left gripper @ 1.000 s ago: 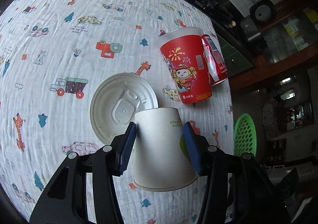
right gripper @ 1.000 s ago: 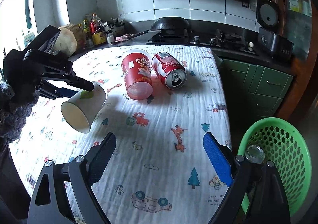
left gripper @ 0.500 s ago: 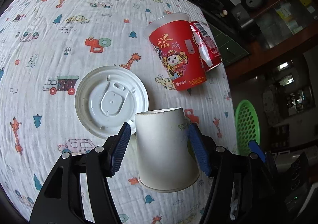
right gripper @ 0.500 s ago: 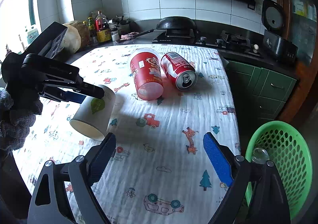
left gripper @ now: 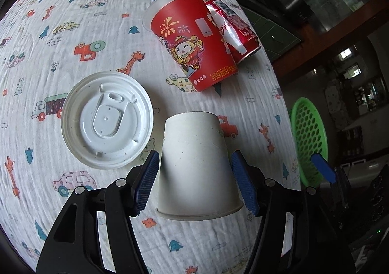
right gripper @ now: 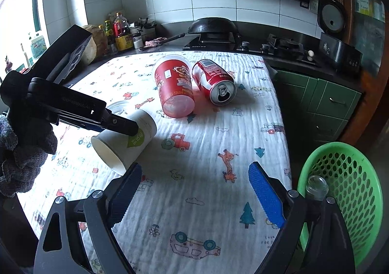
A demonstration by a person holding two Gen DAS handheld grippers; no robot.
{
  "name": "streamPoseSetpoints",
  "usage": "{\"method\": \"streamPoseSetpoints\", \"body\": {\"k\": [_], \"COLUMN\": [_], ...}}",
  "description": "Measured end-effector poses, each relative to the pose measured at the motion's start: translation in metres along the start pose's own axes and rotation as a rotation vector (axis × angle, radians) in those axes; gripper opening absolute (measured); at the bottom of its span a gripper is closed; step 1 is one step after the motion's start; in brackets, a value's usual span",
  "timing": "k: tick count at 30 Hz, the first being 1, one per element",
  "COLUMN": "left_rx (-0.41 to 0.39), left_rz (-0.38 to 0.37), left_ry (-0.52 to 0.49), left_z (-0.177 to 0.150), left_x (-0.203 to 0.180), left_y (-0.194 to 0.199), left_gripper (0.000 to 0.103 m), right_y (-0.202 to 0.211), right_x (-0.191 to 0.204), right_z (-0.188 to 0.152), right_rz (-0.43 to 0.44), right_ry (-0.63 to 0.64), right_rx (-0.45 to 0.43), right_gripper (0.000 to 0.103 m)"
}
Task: Collect trash
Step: 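Grasp the white paper cup with the left tool and lift it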
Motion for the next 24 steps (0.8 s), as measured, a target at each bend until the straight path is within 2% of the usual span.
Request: {"method": "streamPoseSetpoints", "body": {"k": [9, 16, 20, 24], "left_rx": [0.036, 0.014, -0.02, -0.095], "left_rz": [0.003, -0.027, -0.06, -0.076], "left_ry": [-0.037, -0.067, -0.069, -0.058], "left_z": [-0.003, -0.009, -0.011, -0.004], "left_x": [-0.009, -0.015, -0.012, 0.003], "left_y": [-0.016, -0.012, 0.008, 0.047], "left_gripper": [0.065, 0.063, 0.062, 0.062], "right_y": [-0.003, -0.004, -0.004, -0.006], "right_x": [-0.007, -0.002, 0.002, 0.015], "right_z": [-0.005, -0.009, -0.007, -0.002], "right_rz": [-0.012, -0.009, -0.006, 0.025], "right_ry": [-0.012, 0.002, 0.006, 0.025], "right_rx": [0.019, 0.04, 0.041, 0.047], "right_gripper": [0.086, 0.086, 0.086, 0.086]}}
Point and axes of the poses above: each gripper's, at about its wrist camera, not at the fingertips, and y roughly against the way its jaws point, x to its left, z to its top, the point moved 6 cm from there along -y, roughly the way its jaws point, and after that the axes turned 5 degrees about -x, right-handed, at the moved point
